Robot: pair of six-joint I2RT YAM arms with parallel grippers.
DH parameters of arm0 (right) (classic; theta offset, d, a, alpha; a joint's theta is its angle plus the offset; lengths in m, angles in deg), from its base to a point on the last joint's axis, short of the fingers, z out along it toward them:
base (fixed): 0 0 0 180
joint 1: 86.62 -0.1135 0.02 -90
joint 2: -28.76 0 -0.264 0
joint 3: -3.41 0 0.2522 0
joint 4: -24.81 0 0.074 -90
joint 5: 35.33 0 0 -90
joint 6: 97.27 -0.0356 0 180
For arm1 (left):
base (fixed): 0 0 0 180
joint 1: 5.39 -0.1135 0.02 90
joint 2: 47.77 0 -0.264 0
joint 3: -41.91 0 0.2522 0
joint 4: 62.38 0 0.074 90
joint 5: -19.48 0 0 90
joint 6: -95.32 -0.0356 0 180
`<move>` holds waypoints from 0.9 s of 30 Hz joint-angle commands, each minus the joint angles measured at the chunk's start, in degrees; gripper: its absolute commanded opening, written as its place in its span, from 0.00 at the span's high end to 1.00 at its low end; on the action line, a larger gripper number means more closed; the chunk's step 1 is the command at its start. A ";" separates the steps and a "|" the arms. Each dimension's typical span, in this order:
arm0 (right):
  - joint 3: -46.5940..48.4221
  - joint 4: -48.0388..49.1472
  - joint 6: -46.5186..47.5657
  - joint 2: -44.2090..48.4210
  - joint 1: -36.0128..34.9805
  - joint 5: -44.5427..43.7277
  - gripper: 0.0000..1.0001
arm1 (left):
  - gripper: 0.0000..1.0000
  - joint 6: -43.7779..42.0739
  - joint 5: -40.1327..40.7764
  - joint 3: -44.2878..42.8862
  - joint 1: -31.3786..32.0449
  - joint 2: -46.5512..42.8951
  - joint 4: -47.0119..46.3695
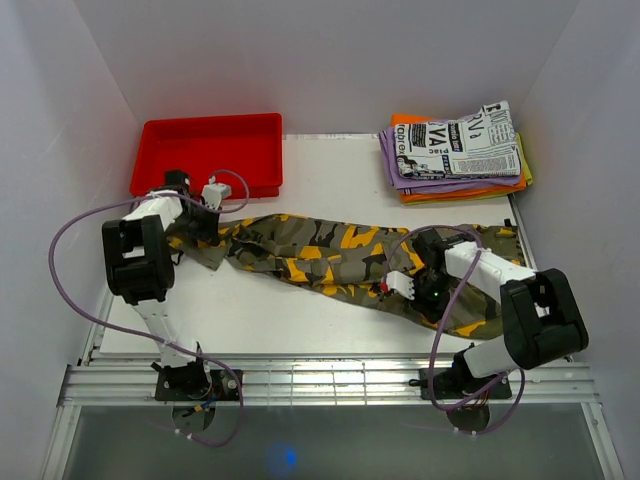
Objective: Fold and stack the trousers
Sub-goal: Flatten the trousers out
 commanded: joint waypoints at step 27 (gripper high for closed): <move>-5.45 -1.39 23.98 13.06 15.76 -15.03 0.89 | 1.00 5.99 -1.64 -17.39 -5.32 -26.04 9.85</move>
